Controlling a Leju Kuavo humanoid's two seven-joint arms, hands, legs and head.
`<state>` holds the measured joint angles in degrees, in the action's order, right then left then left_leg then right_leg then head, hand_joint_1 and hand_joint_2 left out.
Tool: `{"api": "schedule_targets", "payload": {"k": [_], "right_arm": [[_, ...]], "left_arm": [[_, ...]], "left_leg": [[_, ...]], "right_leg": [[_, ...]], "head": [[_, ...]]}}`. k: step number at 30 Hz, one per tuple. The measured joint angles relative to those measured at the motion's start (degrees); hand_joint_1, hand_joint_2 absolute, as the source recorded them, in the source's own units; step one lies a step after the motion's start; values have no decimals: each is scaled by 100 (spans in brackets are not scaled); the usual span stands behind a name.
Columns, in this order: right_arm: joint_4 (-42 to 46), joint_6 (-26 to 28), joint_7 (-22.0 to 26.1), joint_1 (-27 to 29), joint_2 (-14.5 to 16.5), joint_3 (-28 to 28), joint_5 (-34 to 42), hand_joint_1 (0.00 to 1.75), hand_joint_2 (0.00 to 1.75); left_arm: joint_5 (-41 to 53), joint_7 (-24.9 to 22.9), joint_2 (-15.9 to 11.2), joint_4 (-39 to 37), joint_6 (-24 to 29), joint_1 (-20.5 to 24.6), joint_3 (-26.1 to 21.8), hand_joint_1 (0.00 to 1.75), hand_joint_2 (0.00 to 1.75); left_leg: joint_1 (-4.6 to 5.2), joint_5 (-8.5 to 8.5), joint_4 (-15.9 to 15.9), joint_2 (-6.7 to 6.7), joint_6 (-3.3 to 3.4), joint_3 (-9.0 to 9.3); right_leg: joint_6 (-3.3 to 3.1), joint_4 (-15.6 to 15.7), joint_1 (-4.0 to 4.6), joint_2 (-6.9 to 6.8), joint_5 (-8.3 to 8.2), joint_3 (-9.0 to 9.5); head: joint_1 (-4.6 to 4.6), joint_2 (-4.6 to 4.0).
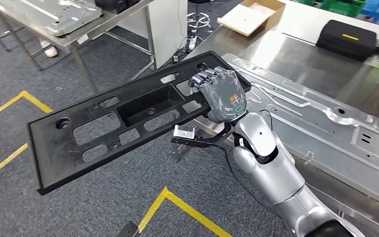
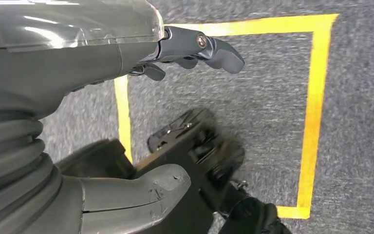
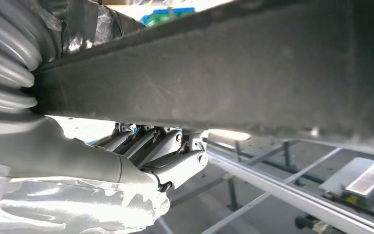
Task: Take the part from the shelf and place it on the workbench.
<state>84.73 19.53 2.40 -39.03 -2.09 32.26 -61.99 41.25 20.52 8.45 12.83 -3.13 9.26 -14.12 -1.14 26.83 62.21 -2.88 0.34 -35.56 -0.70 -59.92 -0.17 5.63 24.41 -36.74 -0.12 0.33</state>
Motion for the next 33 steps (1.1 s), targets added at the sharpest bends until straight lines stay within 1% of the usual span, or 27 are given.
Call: {"api": "schedule_targets", "payload": {"k": [1,2,3,4,6,8,9,10,11,12,13,14,15,17,19,20,21,23,24,25,26,27,28,30,31,32,33], "right_arm": [[-1,-1,0,1,1,0,0,175,175],[-2,-1,0,2,1,0,0,175,175],[-3,-1,0,5,-1,-1,0,175,175],[-2,0,0,8,-4,-3,1,175,175],[1,3,0,-4,-9,-10,5,175,175],[2,4,0,-13,-9,-13,14,175,175],[1,4,0,-9,-9,-13,17,175,175],[-2,3,0,-2,-12,-14,21,175,175],[-5,3,0,4,-16,-14,22,175,175],[-8,3,0,5,-20,-15,22,175,175],[-8,3,0,4,-24,-15,22,175,175],[-5,4,0,-1,-25,-16,22,175,175],[-2,4,0,-8,-24,-16,22,175,175],[3,6,0,-16,-25,-19,23,175,175],[5,7,1,-13,-27,-28,24,175,175],[9,7,1,-13,-28,-36,24,175,175],[13,7,1,-17,-27,-42,24,175,175],[16,8,1,-25,-19,-48,25,175,175],[15,7,0,-23,-15,-48,25,175,175],[14,7,1,-16,-11,-48,26,175,175],[12,7,3,-6,-11,-48,26,175,175],[11,7,5,2,-11,-48,26,175,175],[11,7,7,7,-11,-49,27,175,175],[12,7,9,5,-11,-50,30,175,175],[13,7,9,2,-11,-50,31,175,175],[13,7,10,3,-13,-51,32,175,175],[14,7,10,5,-16,-54,33,175,175]], "left_arm": [[0,-1,-1,0,-1,2,0,0,175],[1,-1,-2,0,-2,3,0,0,175],[1,-2,-1,1,-4,7,0,0,175],[2,-2,1,2,-6,12,0,0,175],[2,2,7,8,-8,25,-1,0,175],[2,5,6,11,-9,20,-2,0,175],[2,5,4,11,-9,12,-2,0,175],[2,5,1,11,-9,4,-2,0,175],[2,5,-1,11,-9,1,-2,0,175],[2,5,-1,11,-9,3,-2,0,175],[2,5,0,11,-9,6,-2,0,175],[2,5,2,11,-9,8,-2,0,175],[2,6,2,11,-10,11,-2,0,175],[2,8,2,11,-14,13,-2,0,175],[1,9,2,13,-17,21,-2,0,175],[0,10,2,16,-18,27,-2,0,175],[-1,11,1,19,-20,33,-2,0,175],[-1,14,0,24,-23,29,-2,0,175],[-1,15,0,24,-25,18,-2,0,175],[-1,14,0,24,-26,5,-2,0,175],[-1,15,0,24,-26,-4,-2,0,175],[-3,15,-1,24,-26,-6,-2,0,175],[-5,16,-3,25,-26,-4,-2,0,175],[-9,21,-15,25,-26,1,-2,0,175],[-10,24,-21,26,-26,3,-2,0,175],[-10,28,-25,26,-28,6,-2,0,175],[-10,33,-26,26,-29,13,-2,0,175]], "left_leg": [[-4,-29,-133,-87,12,55],[2,-12,-160,-111,29,68],[5,-26,-173,-57,58,78],[3,-42,-200,6,93,91],[-16,-72,-263,138,171,126],[-16,-72,-286,273,211,141],[-14,-66,-286,344,216,142],[-13,-57,-285,415,216,144],[-13,-46,-284,486,213,150],[-13,-33,-284,555,205,162],[-13,-15,-284,618,192,182],[-5,6,-285,676,171,205],[10,29,-283,726,142,227],[42,68,-294,822,76,269],[46,105,-317,908,8,312],[39,153,-283,858,-23,318],[29,245,-161,753,-44,278],[20,550,430,466,-58,7],[22,695,813,390,-55,-197],[24,765,1119,352,-52,-379],[26,724,1247,336,-45,-486],[26,575,1163,320,-31,-495],[26,347,885,275,-10,-410],[13,-42,155,28,41,-139],[12,-127,-83,-76,56,-43],[17,-142,-206,-138,67,8],[28,-131,-241,-110,73,34]], "right_leg": [[26,-23,-6,59,2,-29],[58,-30,-12,116,-6,-55],[94,-22,-22,177,-20,-70],[125,-25,-26,164,-20,-78],[187,-223,-9,-85,109,-175],[235,-821,-18,-410,412,-478],[257,-1170,-37,-480,547,-663],[272,-1411,-55,-516,604,-797],[280,-1460,-69,-542,557,-835],[279,-1292,-75,-571,414,-757],[266,-947,-73,-631,215,-579],[246,-552,-50,-758,60,-371],[213,-232,-18,-859,-43,-205],[146,32,44,-947,-61,-79],[77,58,41,-811,-65,-73],[46,85,26,-746,-72,-53],[4,112,9,-688,-83,-31],[-53,137,-2,-565,-89,-2],[-74,133,5,-496,-87,1],[-80,128,14,-413,-83,4],[-84,122,23,-327,-78,10],[-86,113,30,-240,-72,19],[-82,102,34,-156,-63,31],[-60,64,34,-9,-37,29],[-36,46,27,55,-33,12],[-6,36,16,117,-33,-11],[31,35,5,182,-41,-30]], "head": [[1,0],[1,0],[1,0],[2,0],[16,0],[30,0],[28,0],[29,0],[29,0],[29,0],[29,0],[29,0],[28,0],[27,0],[26,0],[26,0],[23,0],[20,0],[18,0],[19,0],[19,0],[20,0],[20,0],[20,0],[20,0],[19,0],[19,0]]}}
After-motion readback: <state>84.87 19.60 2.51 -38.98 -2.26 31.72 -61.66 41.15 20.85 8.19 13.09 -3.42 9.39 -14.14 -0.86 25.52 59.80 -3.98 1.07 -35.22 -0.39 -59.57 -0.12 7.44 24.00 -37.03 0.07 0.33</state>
